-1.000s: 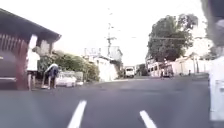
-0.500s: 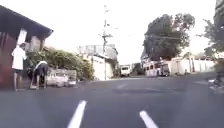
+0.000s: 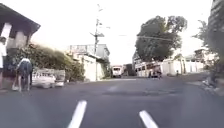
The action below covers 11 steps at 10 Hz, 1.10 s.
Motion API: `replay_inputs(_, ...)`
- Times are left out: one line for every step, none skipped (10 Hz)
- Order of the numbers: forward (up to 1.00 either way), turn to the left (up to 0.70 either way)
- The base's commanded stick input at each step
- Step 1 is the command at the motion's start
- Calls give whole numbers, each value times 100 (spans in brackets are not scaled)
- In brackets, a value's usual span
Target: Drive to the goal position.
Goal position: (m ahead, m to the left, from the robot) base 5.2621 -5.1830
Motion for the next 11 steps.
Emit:
replay_inputs(65,-33)
replay_inputs(65,-33)
replay_inputs(65,-33)
replay_inputs(65,-33)
replay_inputs(65,-33)
replay_inputs(65,-33)
replay_inputs(65,-33)
replay_inputs(65,-33)
replay_inputs(65,-33)
replay_inputs(65,-33)
replay_inputs(65,-33)
